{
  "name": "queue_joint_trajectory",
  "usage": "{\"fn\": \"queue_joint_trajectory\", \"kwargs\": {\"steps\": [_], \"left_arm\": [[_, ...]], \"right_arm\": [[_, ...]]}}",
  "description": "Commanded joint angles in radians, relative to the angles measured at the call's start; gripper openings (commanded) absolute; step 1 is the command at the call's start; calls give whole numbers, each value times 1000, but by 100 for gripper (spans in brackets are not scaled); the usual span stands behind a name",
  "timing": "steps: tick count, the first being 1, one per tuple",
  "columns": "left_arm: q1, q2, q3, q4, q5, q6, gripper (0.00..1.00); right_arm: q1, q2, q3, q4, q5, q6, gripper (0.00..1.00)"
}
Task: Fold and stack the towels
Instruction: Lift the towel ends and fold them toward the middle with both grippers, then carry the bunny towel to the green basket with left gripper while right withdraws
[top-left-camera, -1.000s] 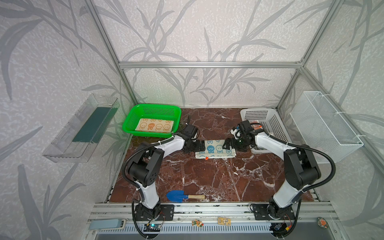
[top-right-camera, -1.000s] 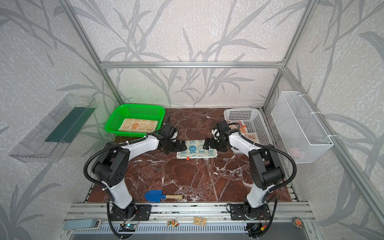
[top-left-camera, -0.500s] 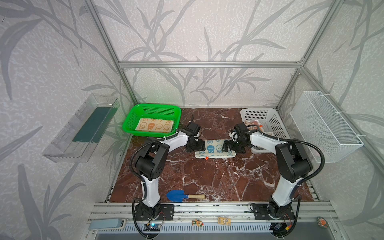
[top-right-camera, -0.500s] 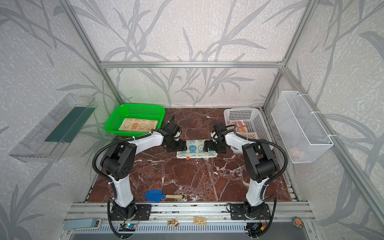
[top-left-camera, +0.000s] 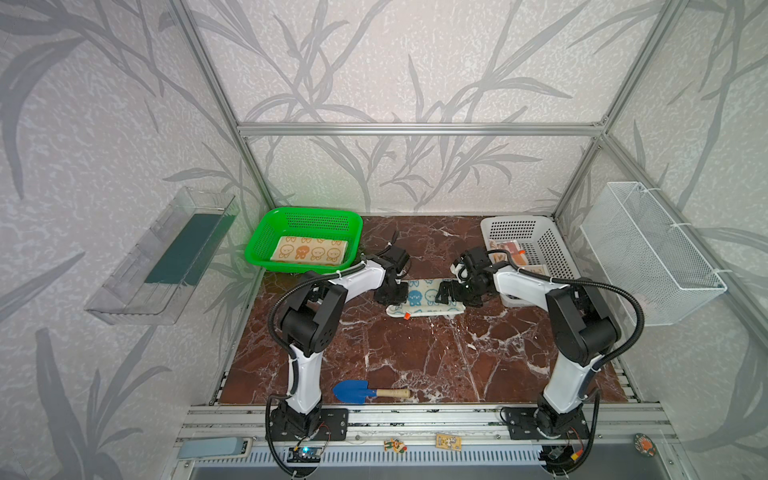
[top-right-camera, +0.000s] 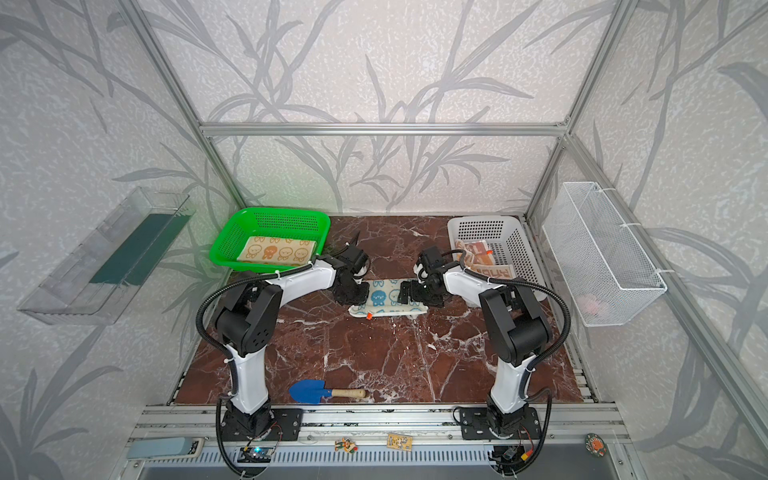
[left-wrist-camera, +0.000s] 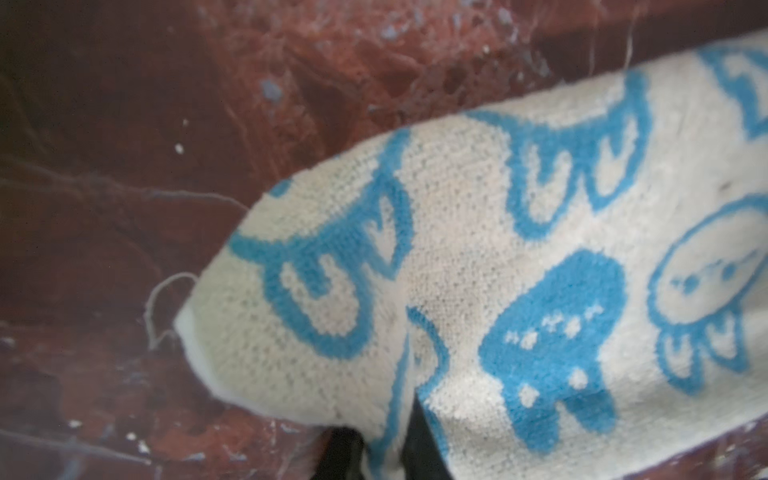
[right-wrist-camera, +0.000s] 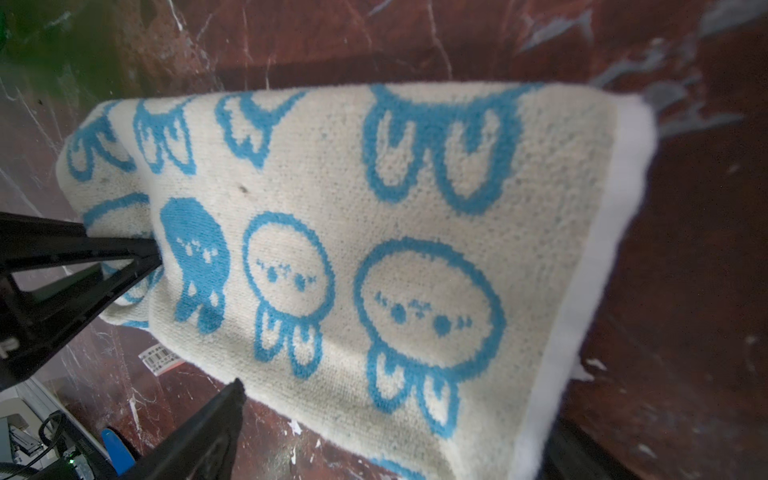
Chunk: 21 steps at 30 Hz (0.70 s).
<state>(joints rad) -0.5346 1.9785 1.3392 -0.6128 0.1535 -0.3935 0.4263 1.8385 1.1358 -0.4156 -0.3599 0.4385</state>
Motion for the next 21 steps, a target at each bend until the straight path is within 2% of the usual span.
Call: {"fn": "queue_joint_trajectory", "kwargs": {"steps": [1,8,15,21], "left_arm": [[-10,28,2,-84,-37,11,0],[-10,16,82,-195,-111,65,0],[-4,36,299,-447,-306,139,0],[17,77,479,-589,-444,213,0]], "right_arm": [[8,18,-22,-30,-15,11,99],[8,-17,4,-62,-12,-4,99],[9,-63,98,-116,-20,-41,99],[17,-65,214,-117,-52,-48,99]]}}
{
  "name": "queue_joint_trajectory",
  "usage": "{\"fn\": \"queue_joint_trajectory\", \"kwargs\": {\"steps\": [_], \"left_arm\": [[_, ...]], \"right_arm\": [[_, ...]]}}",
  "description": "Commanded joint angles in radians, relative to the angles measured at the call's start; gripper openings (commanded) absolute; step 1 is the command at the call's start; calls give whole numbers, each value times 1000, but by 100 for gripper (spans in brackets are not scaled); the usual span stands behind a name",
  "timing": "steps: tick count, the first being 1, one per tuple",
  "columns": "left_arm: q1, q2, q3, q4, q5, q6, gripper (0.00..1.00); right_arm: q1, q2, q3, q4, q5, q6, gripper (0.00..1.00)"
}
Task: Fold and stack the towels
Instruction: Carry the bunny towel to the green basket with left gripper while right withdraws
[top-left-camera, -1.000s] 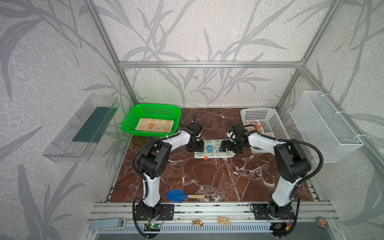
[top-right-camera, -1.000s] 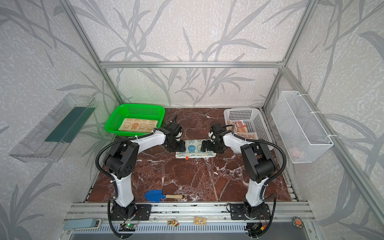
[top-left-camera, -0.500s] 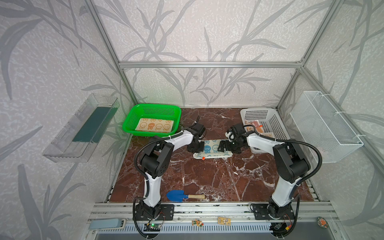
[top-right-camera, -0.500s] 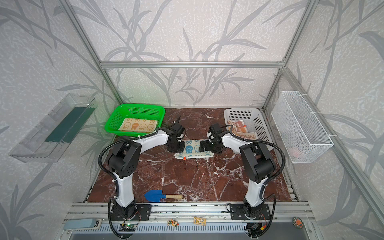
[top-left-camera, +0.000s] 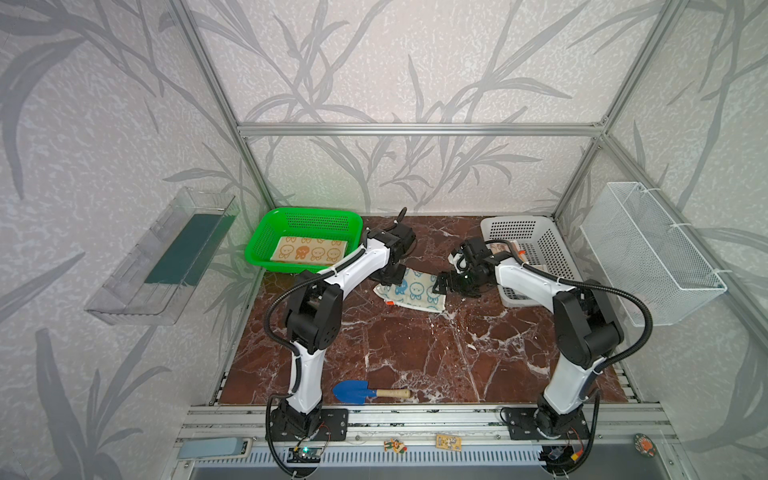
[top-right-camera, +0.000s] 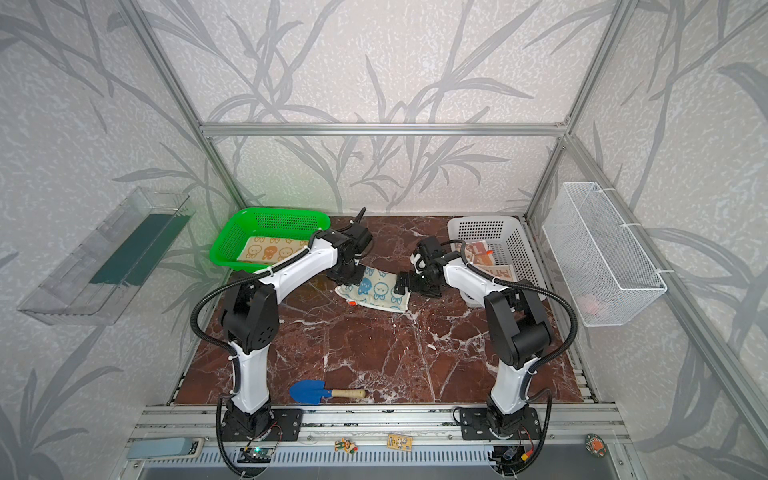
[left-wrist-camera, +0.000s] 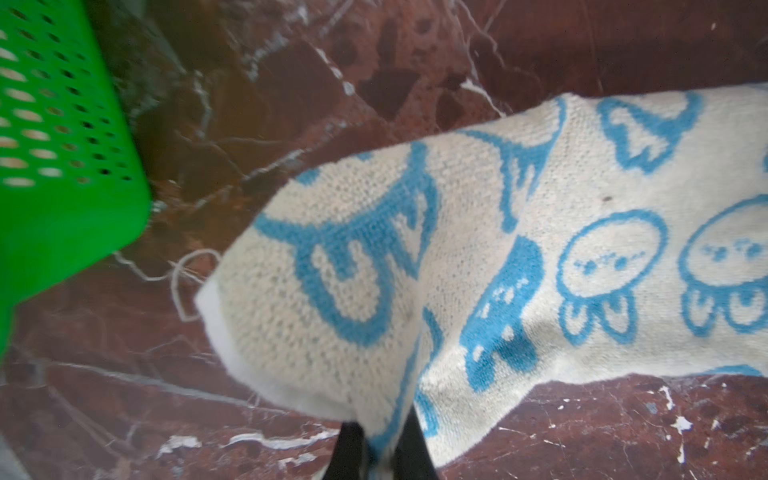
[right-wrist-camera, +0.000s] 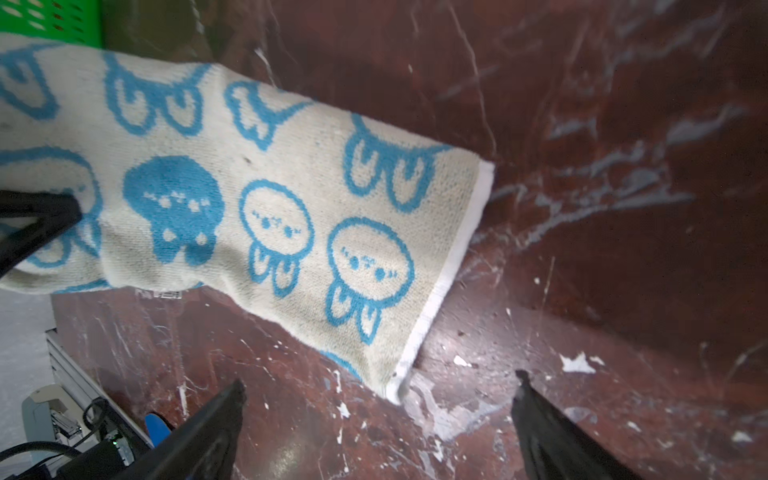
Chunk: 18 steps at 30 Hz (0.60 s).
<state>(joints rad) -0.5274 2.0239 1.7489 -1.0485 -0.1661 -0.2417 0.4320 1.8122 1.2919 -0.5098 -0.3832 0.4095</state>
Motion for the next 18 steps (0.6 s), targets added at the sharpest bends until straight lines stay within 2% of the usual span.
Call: {"fn": "queue_joint_trajectory", "kwargs": {"steps": [1,7,11,15,18], "left_arm": [[15,38,97,-171,-151,71,0],[62,42,270,-226,-288,145,0],[101,50,382,-217,-384,241,0],[163,76,476,-204,-376,355,0],[196,79,489,-163,-363,457,0]], "right_arm": [[12,-36,77,-22,-34,-21,99],[28,-14,207,-14,-56,-37,99],[42,30,296,-13,-92,-41,99],[62,72,374,-17,-107,-54,99],[77,101,426,-19,-112,-69,99]]}}
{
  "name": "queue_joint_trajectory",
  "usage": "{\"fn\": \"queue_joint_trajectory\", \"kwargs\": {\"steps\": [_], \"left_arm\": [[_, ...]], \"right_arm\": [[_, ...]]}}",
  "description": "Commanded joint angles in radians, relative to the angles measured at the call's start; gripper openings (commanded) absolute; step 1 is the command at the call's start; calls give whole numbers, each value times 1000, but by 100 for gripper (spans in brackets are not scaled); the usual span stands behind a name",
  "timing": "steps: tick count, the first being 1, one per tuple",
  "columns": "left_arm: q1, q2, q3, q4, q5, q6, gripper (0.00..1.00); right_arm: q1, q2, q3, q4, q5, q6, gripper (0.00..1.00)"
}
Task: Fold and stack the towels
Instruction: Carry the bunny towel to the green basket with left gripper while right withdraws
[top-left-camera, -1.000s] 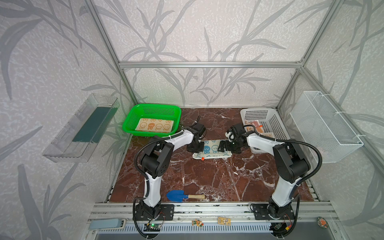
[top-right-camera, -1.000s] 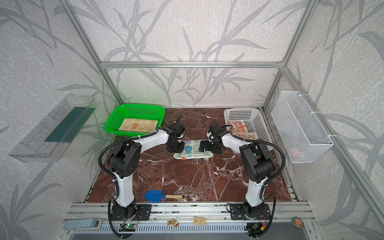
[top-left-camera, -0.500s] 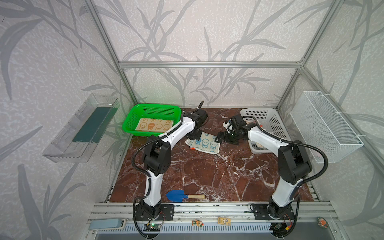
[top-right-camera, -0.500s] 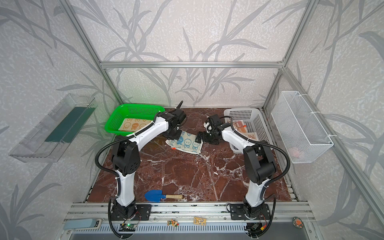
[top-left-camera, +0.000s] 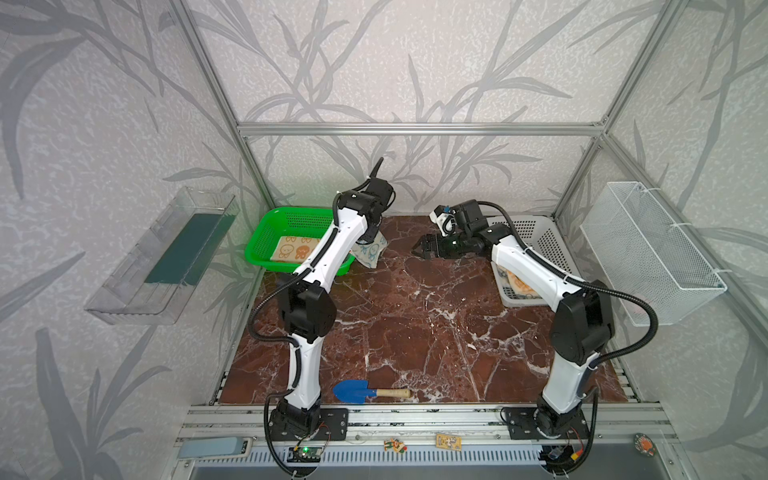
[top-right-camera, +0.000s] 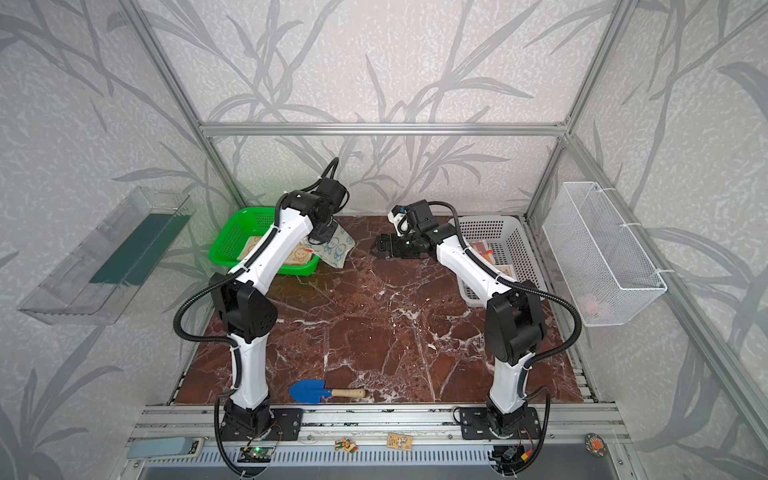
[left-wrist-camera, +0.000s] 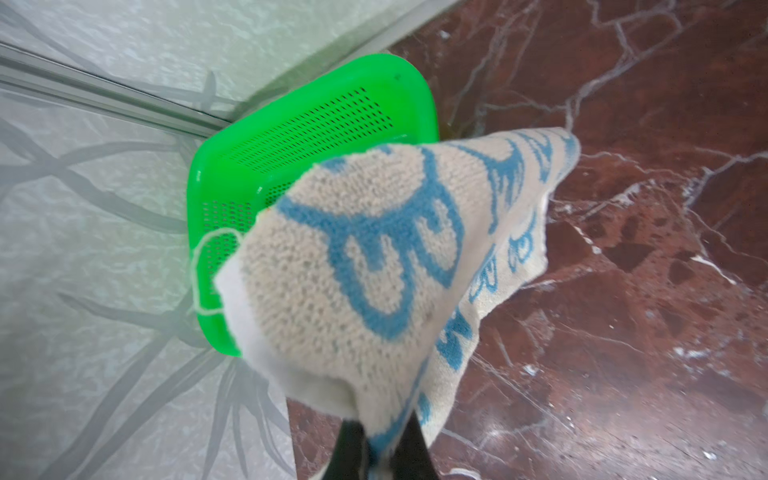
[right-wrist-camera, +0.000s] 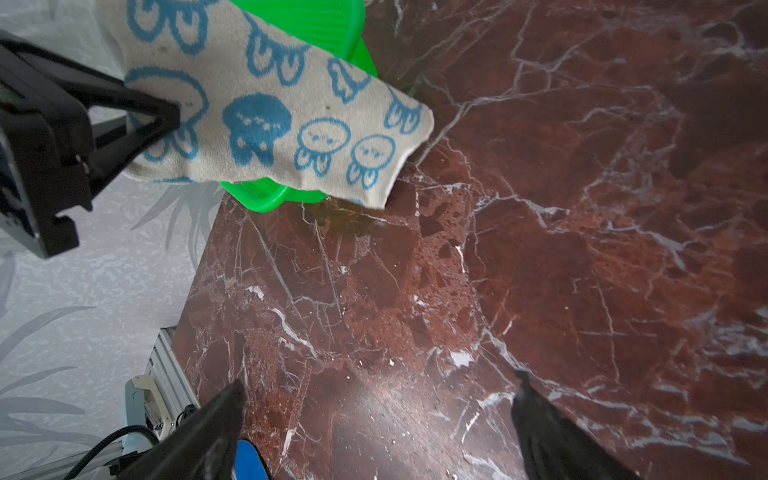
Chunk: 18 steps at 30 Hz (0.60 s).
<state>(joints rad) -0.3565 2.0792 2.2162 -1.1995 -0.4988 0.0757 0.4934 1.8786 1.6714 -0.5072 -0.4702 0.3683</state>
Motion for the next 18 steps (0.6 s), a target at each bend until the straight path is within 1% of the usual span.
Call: {"fn": "queue_joint_trajectory", "kwargs": {"steps": [1,7,12,18], "left_arm": [[33,20,20,9,-29,162,0],[91,-3,-36,104,-11,269,0],[155,-43,-166,244,12,355,0],[245,-41,-236,330,34,396,0]], "right_arm": [[20,43,62,-23,-27,-33,99],[50,115,163,-42,-19,-44,99],[74,183,241,-59,-13,-50,99],[89,256,340,-82,-26,-54,99]]}}
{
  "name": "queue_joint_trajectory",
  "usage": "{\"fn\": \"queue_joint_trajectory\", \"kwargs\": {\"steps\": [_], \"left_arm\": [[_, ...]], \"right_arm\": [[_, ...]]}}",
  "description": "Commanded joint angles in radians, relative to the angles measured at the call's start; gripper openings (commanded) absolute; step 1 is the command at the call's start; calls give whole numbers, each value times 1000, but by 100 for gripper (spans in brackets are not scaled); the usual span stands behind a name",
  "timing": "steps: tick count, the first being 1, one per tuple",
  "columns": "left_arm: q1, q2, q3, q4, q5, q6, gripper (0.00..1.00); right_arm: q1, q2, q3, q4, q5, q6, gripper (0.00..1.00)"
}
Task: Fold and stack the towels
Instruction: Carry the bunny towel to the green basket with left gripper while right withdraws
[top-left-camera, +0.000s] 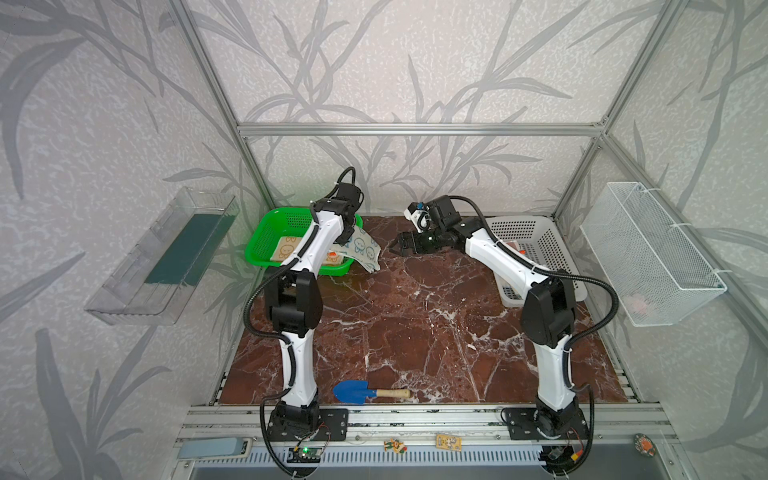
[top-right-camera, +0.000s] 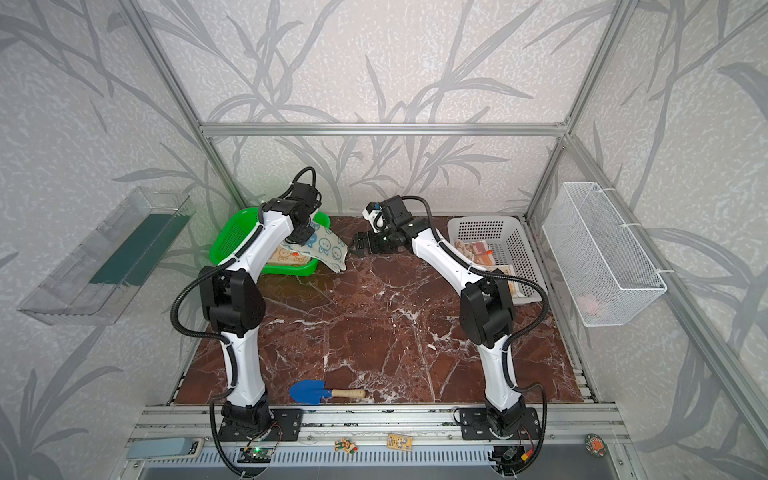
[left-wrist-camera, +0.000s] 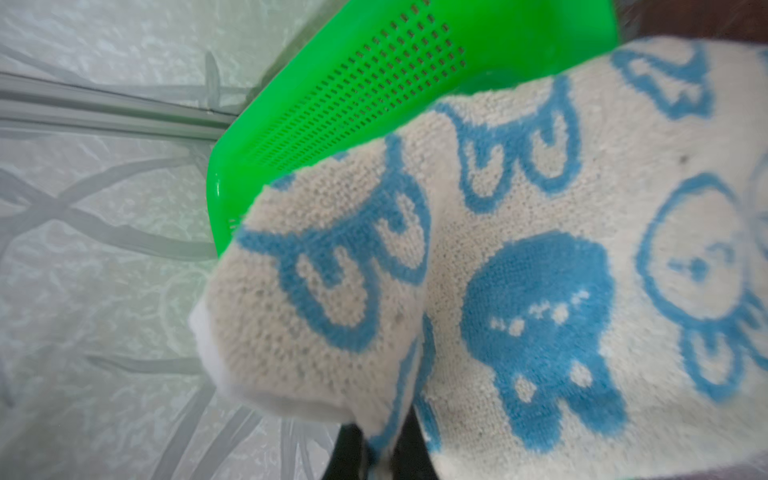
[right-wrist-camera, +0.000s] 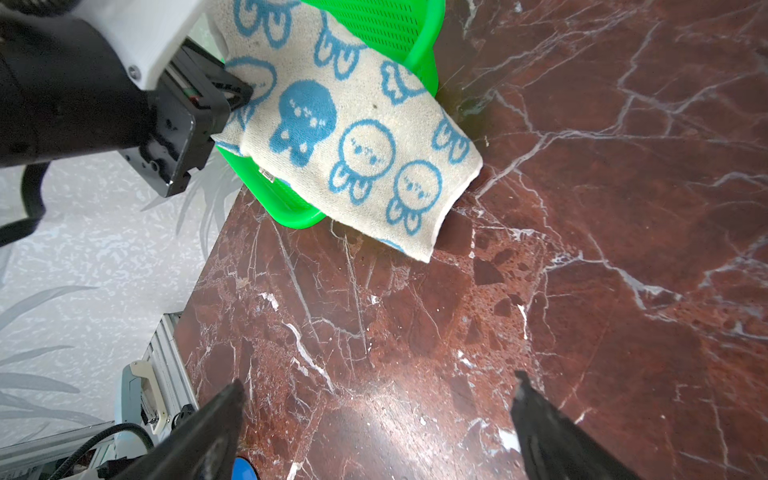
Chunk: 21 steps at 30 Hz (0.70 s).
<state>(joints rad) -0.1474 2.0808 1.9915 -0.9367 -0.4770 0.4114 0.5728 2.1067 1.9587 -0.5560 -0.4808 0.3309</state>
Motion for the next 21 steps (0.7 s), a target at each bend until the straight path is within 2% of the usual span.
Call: {"fn": "queue_joint_trajectory", "kwargs": {"steps": [1,10,21], "left_arm": [[51,-42,-25,85,18,70,0],[126,-80,-203,308,6,160,0],[184,-21,-206,375,-9,163,0]], "right_arm": [[14,43,81,-47,-15,-25,99],[40,160,234,-82,-30,-51,99],[44,220,277,-90,-51,-40,99]]}}
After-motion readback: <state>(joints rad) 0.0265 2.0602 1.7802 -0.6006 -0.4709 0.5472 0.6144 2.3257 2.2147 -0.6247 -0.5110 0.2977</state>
